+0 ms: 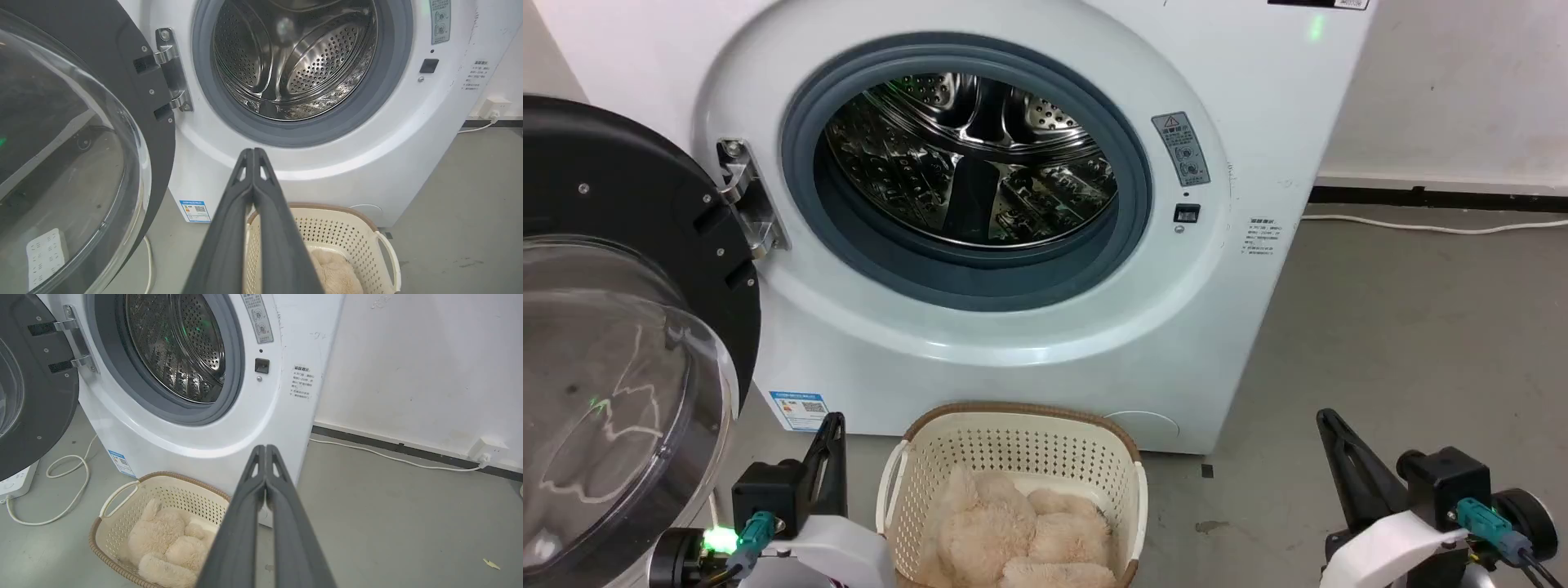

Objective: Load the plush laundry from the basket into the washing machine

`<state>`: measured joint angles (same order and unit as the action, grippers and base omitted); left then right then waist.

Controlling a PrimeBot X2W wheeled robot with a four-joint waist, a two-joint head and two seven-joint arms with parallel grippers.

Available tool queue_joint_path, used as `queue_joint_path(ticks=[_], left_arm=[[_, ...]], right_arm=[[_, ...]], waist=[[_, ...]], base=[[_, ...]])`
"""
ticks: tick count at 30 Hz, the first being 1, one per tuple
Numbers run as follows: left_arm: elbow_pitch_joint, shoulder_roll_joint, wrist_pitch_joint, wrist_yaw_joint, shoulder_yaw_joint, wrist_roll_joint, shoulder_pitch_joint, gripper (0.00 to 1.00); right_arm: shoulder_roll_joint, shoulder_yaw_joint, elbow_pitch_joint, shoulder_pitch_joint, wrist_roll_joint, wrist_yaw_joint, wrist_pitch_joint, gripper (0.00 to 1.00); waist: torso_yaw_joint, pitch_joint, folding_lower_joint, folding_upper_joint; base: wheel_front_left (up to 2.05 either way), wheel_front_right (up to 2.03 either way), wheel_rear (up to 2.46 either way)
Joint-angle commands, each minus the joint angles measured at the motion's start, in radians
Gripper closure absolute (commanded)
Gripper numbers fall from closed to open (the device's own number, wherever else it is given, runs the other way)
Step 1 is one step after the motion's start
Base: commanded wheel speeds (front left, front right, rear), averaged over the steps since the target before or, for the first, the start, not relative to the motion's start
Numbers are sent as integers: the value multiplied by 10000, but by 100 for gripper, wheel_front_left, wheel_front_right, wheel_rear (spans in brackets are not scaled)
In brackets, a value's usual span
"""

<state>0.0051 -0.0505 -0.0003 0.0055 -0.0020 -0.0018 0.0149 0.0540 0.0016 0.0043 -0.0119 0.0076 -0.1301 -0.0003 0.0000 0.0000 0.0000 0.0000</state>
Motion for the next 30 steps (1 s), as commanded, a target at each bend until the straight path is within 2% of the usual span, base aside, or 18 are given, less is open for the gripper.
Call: queue_joint_path(ticks=[1,30], left_arm=[[-51,3,3,-55,20,18,-149,100],[-51,3,3,-55,20,18,-149,100]], right_arm=[[-38,-16,-43,119,-76,-6,3,100],[-38,-16,-43,119,-76,-6,3,100]], waist=[[0,0,0,0],[0,0,0,0]], base=[[0,0,0],[0,0,0]])
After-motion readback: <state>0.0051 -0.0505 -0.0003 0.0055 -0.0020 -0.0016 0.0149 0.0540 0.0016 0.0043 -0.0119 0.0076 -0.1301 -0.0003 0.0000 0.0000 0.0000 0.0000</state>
